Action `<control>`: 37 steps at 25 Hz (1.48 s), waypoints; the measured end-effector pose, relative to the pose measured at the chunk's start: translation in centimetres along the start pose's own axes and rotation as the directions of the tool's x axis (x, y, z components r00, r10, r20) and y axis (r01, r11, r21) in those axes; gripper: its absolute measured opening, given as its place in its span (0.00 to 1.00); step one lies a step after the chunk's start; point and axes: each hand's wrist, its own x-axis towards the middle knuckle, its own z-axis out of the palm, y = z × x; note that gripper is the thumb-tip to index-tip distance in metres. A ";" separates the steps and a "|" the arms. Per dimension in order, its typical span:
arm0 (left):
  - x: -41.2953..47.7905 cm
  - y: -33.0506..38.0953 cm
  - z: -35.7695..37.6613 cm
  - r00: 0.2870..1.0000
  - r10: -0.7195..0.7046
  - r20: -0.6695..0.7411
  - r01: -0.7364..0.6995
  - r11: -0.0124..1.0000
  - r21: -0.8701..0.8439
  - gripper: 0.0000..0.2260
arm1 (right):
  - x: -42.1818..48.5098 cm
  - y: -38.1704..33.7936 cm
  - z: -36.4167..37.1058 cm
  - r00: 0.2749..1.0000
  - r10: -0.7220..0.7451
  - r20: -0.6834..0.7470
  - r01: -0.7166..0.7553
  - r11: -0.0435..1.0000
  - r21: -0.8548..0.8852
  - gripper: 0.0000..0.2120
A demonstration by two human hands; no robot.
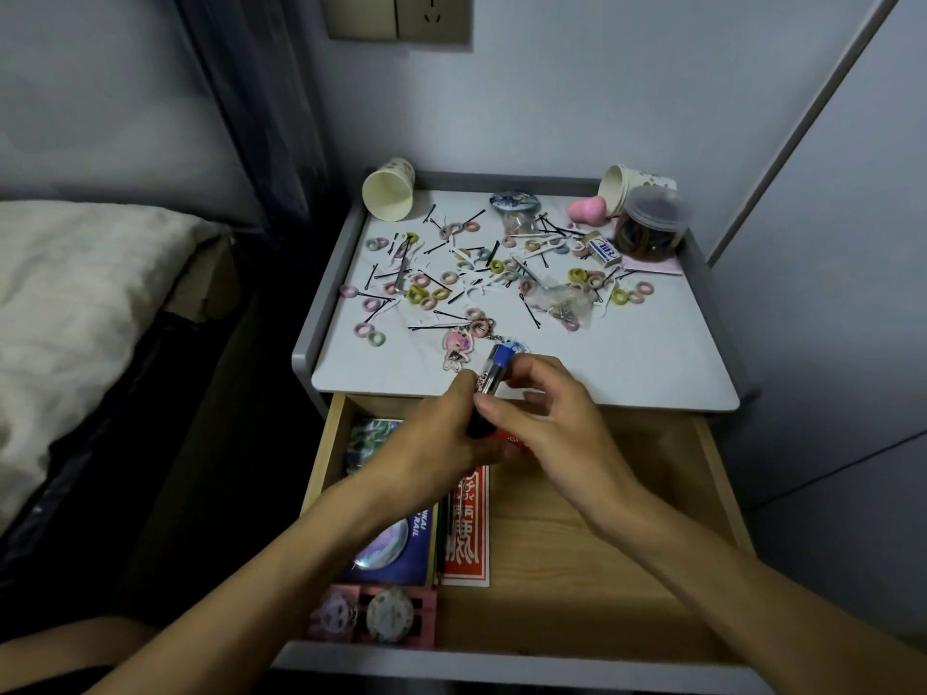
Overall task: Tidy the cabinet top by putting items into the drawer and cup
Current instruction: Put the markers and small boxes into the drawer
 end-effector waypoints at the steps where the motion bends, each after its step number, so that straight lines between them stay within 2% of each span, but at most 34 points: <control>1: 0.0 -0.2 -0.1 1.000 0.003 0.007 -0.003 1.000 0.018 0.20 | -0.1 0.0 0.2 1.000 0.006 -0.010 -0.006 1.000 0.003 0.18; 6: -0.8 -0.9 -0.9 0.998 0.004 0.056 -0.008 0.997 0.074 0.20 | -1.5 -0.4 2.1 0.996 0.081 -0.032 -0.076 0.987 0.144 0.07; 10: -2.1 -1.3 -2.4 0.983 -0.115 0.140 0.094 0.984 0.148 0.20 | -1.9 -1.4 1.6 0.989 0.140 -0.040 -0.126 0.961 0.245 0.08; 12: -2.7 -1.4 -4.0 0.975 -0.196 0.103 0.177 0.969 0.173 0.18 | -2.5 -0.9 0.3 0.987 0.151 -0.052 -0.134 0.960 0.247 0.09; 14: -2.8 -1.8 -5.7 0.973 -0.227 -0.040 0.230 0.949 0.217 0.15 | -3.6 0.6 -1.0 0.974 0.224 0.036 -0.227 0.963 0.149 0.11; 16: -2.1 -1.9 -6.8 0.962 -0.222 -0.159 0.254 0.942 0.219 0.11 | -3.9 3.6 -1.0 0.908 0.382 0.174 -0.382 0.924 -0.036 0.12; 18: -1.5 -1.7 -7.0 0.956 -0.235 -0.176 0.264 0.950 0.168 0.09 | -2.8 6.8 -0.3 0.840 0.507 0.192 -0.474 0.859 -0.193 0.14; 19: -1.4 -1.6 -6.9 0.955 -0.241 -0.171 0.268 0.949 0.163 0.09 | -1.8 7.9 0.4 0.830 0.530 0.176 -0.489 0.842 -0.229 0.14; 22: -1.2 -1.5 -6.5 0.953 -0.254 -0.167 0.284 0.939 0.193 0.09 | 1.4 9.0 1.9 0.815 0.548 0.190 -0.508 0.832 -0.221 0.09; 25: -1.0 -1.4 -6.6 0.946 -0.259 -0.195 0.287 0.948 0.137 0.08 | 2.9 9.8 2.8 0.809 0.538 0.238 -0.472 0.835 -0.282 0.03; 28: -0.8 -1.5 -6.6 0.940 -0.273 -0.204 0.292 0.954 0.071 0.07 | 3.5 10.6 3.1 0.846 0.506 0.168 -0.433 0.835 -0.340 0.07; 32: -0.7 -1.5 -6.3 0.937 -0.276 -0.214 0.288 0.957 0.027 0.07 | 3.8 12.1 3.0 0.857 0.509 0.076 -0.476 0.840 -0.259 0.06; 35: -0.7 -1.6 -6.4 0.932 -0.280 -0.230 0.302 0.951 0.062 0.09 | 3.9 12.7 3.3 0.853 0.521 0.009 -0.511 0.840 -0.184 0.09; 37: -0.8 -1.8 -6.5 0.928 -0.277 -0.249 0.317 0.939 0.134 0.12 | 4.0 12.9 3.5 0.860 0.510 -0.001 -0.500 0.844 -0.195 0.12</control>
